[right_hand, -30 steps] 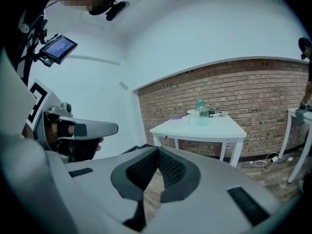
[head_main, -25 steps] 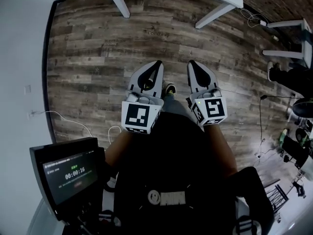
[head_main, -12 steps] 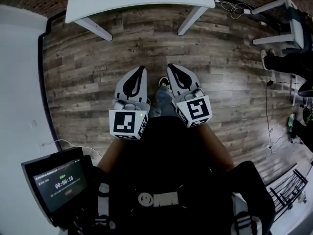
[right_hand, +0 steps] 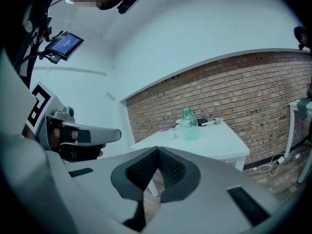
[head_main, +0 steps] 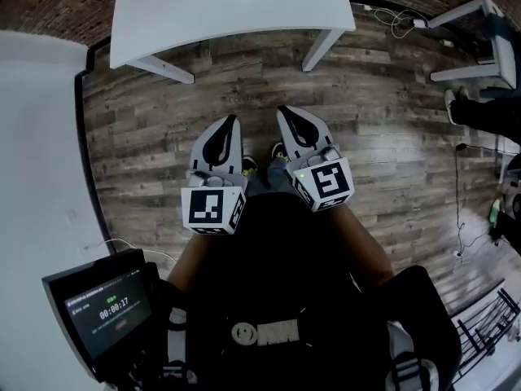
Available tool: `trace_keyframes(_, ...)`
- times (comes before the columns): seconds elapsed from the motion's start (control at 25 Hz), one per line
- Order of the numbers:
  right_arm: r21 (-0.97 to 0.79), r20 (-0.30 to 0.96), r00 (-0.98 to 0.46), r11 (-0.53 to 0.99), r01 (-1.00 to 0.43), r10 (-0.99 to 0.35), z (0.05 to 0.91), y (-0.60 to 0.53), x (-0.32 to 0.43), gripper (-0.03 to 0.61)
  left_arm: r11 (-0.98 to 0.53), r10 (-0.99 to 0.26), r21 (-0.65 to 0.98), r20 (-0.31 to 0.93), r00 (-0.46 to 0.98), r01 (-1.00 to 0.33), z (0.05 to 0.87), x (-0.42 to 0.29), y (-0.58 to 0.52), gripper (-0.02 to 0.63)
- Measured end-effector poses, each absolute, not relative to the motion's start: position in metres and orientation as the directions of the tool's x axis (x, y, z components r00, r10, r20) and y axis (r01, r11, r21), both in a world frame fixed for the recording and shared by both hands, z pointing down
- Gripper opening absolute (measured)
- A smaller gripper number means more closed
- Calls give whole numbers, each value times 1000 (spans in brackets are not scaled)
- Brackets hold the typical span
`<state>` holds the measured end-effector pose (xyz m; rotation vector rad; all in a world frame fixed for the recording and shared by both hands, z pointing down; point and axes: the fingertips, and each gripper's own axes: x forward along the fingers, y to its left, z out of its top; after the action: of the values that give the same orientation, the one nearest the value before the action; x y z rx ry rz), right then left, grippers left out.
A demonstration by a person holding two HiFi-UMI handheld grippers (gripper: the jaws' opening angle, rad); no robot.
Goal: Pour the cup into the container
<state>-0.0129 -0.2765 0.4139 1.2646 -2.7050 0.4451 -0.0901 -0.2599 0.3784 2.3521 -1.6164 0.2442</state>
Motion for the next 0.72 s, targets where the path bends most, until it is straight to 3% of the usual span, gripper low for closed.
trace_keyframes(0.72,-161,295,-634,617,-770,-715,417,-366,-128,5,-285,-910,223,244,337,-932,391,-210,-350,-2)
